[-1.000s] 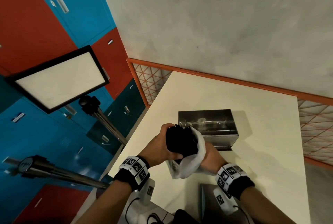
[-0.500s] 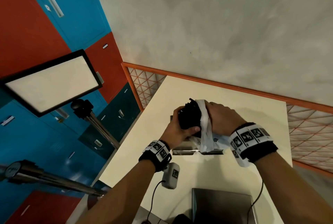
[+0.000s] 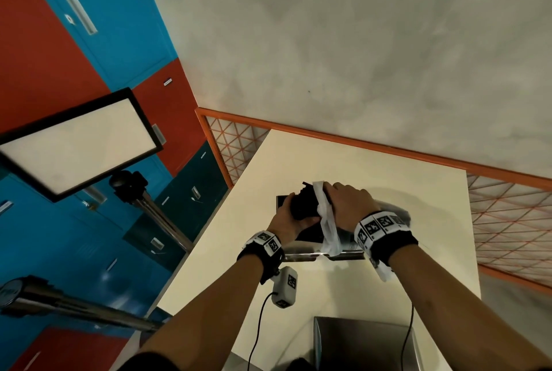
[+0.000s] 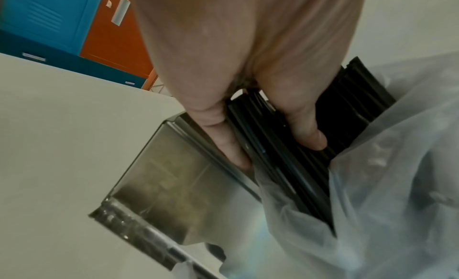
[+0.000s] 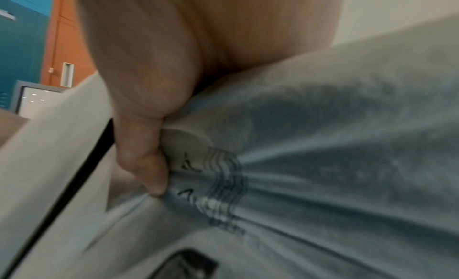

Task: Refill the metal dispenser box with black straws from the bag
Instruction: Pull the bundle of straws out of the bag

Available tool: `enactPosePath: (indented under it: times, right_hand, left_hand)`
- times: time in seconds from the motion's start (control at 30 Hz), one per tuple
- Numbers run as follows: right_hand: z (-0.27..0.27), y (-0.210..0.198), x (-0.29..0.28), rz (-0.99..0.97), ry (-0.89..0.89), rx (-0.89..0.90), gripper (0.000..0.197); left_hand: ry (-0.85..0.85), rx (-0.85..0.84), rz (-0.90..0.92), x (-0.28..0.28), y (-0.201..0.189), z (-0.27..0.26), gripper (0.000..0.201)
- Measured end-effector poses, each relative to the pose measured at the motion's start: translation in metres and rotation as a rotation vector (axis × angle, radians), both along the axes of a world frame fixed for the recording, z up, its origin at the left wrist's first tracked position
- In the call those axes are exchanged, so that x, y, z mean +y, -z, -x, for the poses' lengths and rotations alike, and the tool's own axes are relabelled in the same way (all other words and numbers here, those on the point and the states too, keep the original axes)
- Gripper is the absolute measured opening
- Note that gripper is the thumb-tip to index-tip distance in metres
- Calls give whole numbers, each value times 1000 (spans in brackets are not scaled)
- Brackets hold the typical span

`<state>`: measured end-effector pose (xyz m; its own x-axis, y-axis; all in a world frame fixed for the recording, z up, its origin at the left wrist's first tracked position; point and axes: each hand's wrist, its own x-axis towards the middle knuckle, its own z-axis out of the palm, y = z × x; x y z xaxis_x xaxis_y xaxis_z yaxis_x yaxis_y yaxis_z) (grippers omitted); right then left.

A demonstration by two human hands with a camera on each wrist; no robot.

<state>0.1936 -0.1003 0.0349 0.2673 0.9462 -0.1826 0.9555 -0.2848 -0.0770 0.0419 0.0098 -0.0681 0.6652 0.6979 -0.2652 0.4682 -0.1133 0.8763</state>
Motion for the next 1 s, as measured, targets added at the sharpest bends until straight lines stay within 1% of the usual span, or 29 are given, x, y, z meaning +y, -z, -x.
enactPosePath:
  times: [0.07,0.13,0.23,0.33,0.4,0.5,0.57,0.6,0.63,0.73,0.83,0.97,1.0]
  right_hand:
    - [-2,4,0,4,2,-13,52]
    - [-3,6,1,9,3,-10,51]
    - [-6,7,3,14,19,12,52]
    - [-10,10,4,12,33,20,53]
    - [-12,14,4,8,30,14,53]
    - [-14,19,6,13,19,-1,53]
    - [-15,20,9,19,10,-13,52]
    - [-15,21,11,24,5,-14,52]
    - [-14,20,13,29,0,-13,52]
    - [-15,20,15,36,-10,13,52]
    - [-17,18,16,53,-35,36,55]
    - [-19,12,15,99,-84,67,44]
    - [-19,12,15,109,-90,82,45]
  left_hand:
    - [-2,17,-27,1,1,0,86]
    - [11,48,-52,3,1,-1,77]
    - [46,87,-52,7,-2,-2,76]
    - [59,72,-60,10,-12,5,71]
    - [118,60,-54,12,-23,13,77]
    - [269,78,-42,13,-32,27,97]
    - [316,148,-142,11,-33,30,114]
    - [314,183,-176,9,-34,29,119]
    - [292,200,-190,7,-34,27,119]
    - [215,219,-145,3,-31,17,108]
    - [178,240,-112,1,-26,7,102]
    - [145,244,-58,3,-27,-2,87]
    - [129,250,-39,4,-26,-3,84]
